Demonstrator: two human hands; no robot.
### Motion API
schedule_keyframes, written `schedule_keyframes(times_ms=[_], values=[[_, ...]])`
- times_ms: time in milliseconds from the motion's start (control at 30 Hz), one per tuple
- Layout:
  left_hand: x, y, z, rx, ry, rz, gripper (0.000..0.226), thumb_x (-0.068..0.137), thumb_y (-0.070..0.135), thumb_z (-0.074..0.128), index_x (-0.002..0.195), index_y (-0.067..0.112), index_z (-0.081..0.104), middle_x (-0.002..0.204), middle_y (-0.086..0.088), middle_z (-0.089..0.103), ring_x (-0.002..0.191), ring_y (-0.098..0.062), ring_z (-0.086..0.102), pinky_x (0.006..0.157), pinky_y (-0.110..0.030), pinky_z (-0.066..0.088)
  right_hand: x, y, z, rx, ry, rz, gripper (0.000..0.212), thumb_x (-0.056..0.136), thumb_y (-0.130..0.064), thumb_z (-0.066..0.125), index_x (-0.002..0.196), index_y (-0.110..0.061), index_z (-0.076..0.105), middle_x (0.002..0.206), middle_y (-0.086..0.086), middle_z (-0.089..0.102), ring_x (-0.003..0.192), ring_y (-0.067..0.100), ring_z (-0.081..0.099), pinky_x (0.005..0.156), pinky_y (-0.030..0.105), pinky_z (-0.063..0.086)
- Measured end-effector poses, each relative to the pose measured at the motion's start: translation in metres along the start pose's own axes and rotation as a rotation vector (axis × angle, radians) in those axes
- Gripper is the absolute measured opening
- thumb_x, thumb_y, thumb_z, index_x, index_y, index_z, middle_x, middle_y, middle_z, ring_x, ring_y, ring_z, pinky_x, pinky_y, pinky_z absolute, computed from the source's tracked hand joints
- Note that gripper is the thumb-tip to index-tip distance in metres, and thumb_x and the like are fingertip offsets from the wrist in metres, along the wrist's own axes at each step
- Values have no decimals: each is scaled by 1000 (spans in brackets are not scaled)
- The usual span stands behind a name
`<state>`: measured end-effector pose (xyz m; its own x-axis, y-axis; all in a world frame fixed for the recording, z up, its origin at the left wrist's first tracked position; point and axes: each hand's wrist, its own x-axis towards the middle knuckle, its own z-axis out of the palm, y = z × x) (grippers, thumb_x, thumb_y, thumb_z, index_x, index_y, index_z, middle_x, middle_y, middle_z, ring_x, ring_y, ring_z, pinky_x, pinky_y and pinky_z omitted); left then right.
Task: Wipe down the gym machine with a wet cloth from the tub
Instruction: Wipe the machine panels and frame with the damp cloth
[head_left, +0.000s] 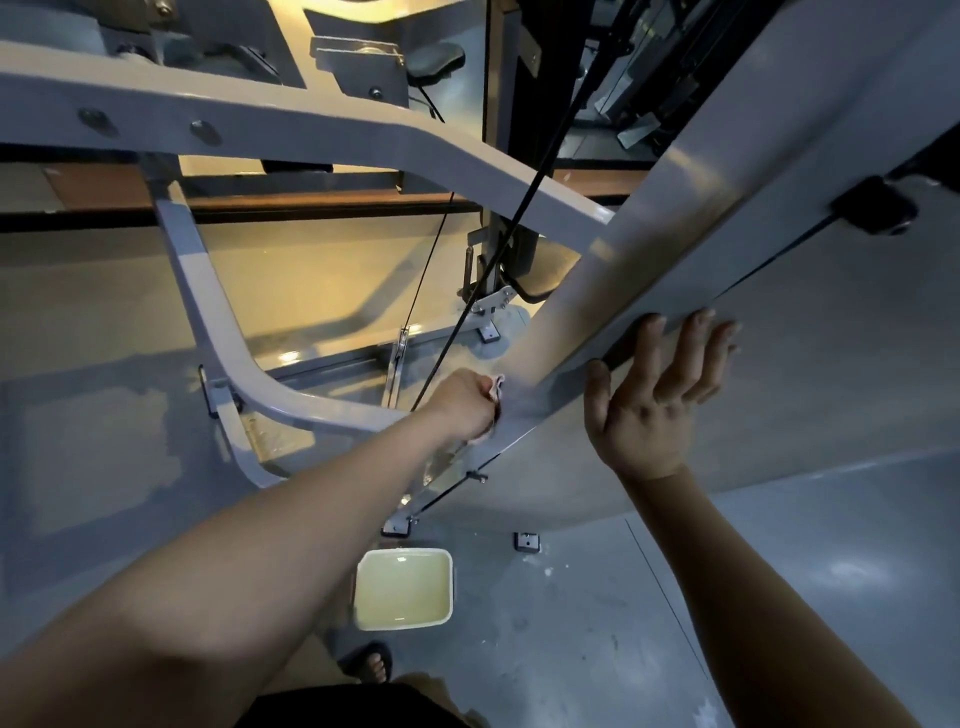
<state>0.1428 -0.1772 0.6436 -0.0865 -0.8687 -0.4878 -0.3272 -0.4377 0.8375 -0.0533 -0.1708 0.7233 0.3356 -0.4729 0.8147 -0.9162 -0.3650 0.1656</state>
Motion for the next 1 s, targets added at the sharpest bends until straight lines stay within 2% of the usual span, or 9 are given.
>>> schedule_keyframes(times_ms=[133,200,300,433,567,700,867,933,1000], values=[[-37,-18,23,64,19,9,18,89,-9,52,76,1,59,67,-4,53,67,-19,53,46,-19,34,1,-5,0,24,9,24,70,100,-36,51,160,-18,19,153,28,22,144,54,15,121,62,14],[-41,-17,26,24,39,-7,24,90,-10,51,73,7,51,69,-5,51,70,-19,52,47,-19,34,2,-7,-2,20,6,22,68,100,-35,51,159,-17,22,155,26,20,144,53,16,121,61,15],[-38,-2,22,-39,39,-37,13,87,-7,52,84,-1,64,71,-7,55,70,-22,54,55,-22,36,1,-7,-10,31,-10,22,67,99,-32,54,157,-15,26,160,21,16,147,50,16,121,63,19],[-52,24,13,27,90,95,14,85,-5,50,86,-13,60,71,-11,54,70,-22,51,58,-28,33,2,-7,-18,24,-31,5,66,96,-25,56,156,-13,29,158,24,23,147,50,20,116,67,28],[-84,88,-6,66,180,315,19,91,-4,49,100,-2,65,88,-8,56,83,-25,56,66,-29,40,3,-11,-24,26,-44,18,65,92,-18,58,153,-10,36,156,24,27,146,51,23,116,68,29],[-110,149,-24,53,277,608,34,102,19,47,129,9,65,110,-7,54,104,-24,58,92,-30,48,5,-14,-33,4,-22,12,61,91,-11,56,150,-9,42,156,21,30,146,49,27,119,62,26],[-145,212,-43,-36,352,1031,51,97,-4,45,147,4,52,108,-4,44,100,-17,52,93,-10,38,6,-14,-39,-12,4,-15,60,84,0,59,141,-7,44,154,21,33,146,48,31,118,62,30],[-142,209,-44,70,403,1221,61,90,-9,44,150,-1,45,107,-7,44,103,-21,50,99,-17,40,7,-15,-43,-15,-3,-10,58,83,0,60,139,-8,46,155,20,34,146,47,31,117,62,32],[-132,183,-40,145,396,1221,68,87,-14,47,154,-1,39,111,-6,42,107,-22,49,102,-24,41,7,-15,-47,-10,-23,-1,60,86,-2,57,144,-9,45,156,18,33,147,45,32,115,62,34]])
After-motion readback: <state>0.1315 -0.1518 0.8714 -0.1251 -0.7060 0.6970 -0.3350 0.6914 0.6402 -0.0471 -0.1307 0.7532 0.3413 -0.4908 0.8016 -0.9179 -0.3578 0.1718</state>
